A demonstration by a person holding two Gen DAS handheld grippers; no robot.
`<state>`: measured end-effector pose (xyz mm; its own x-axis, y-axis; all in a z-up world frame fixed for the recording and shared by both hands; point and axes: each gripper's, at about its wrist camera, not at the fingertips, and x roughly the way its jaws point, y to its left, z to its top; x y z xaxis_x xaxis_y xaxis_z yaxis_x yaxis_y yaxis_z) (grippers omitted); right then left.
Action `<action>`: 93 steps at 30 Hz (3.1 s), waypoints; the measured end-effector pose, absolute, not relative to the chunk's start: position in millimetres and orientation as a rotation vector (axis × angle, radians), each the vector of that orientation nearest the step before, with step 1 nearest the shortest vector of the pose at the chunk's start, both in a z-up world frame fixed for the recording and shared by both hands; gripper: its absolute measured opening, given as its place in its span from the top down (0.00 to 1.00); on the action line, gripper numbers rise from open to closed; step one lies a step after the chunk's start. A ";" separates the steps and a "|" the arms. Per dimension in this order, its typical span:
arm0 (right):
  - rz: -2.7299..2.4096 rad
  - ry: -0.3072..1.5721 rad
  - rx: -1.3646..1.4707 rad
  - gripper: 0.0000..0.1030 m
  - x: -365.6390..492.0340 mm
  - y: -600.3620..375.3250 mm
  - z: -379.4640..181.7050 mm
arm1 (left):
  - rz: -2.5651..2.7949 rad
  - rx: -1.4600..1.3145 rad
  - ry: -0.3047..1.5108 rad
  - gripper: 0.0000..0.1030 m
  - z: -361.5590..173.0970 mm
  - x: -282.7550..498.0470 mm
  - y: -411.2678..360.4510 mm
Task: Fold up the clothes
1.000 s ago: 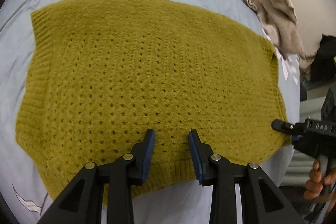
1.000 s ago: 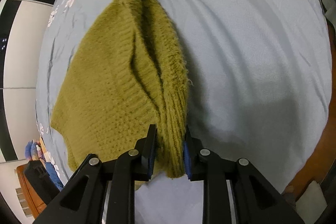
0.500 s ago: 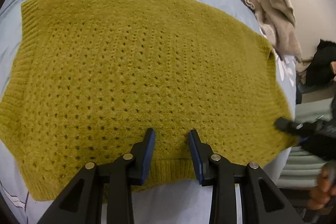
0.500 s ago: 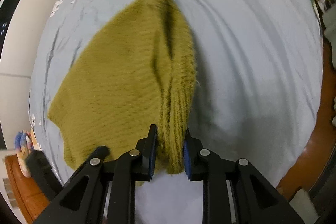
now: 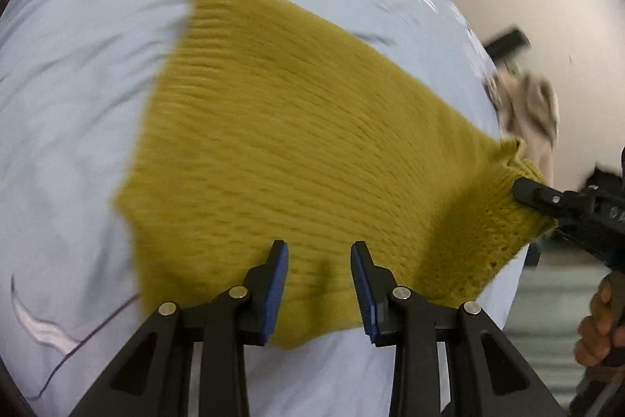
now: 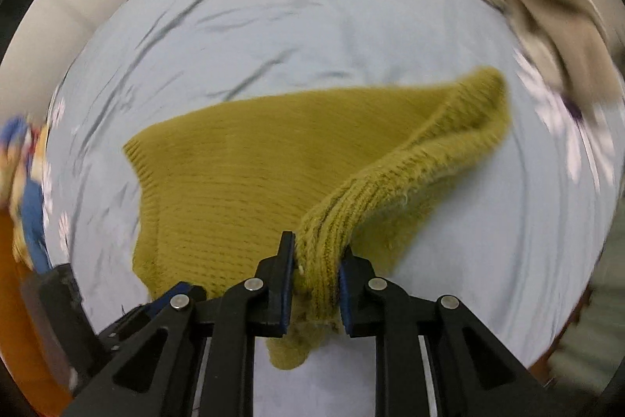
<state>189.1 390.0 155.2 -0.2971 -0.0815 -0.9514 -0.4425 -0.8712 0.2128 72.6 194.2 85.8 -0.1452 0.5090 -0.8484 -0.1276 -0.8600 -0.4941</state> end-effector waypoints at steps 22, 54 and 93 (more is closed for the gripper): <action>2.652 0.075 -2.251 0.81 136.0 213.3 100.9 | 2.117 -1.597 -1.013 0.62 79.2 57.0 79.8; 2.317 0.863 -1.917 0.48 230.0 353.8 94.1 | 1.888 -1.615 -0.762 0.84 87.2 33.9 152.0; 2.123 1.456 -1.777 0.72 220.9 324.4 21.9 | 1.989 -1.689 -0.861 0.30 78.7 0.3 107.9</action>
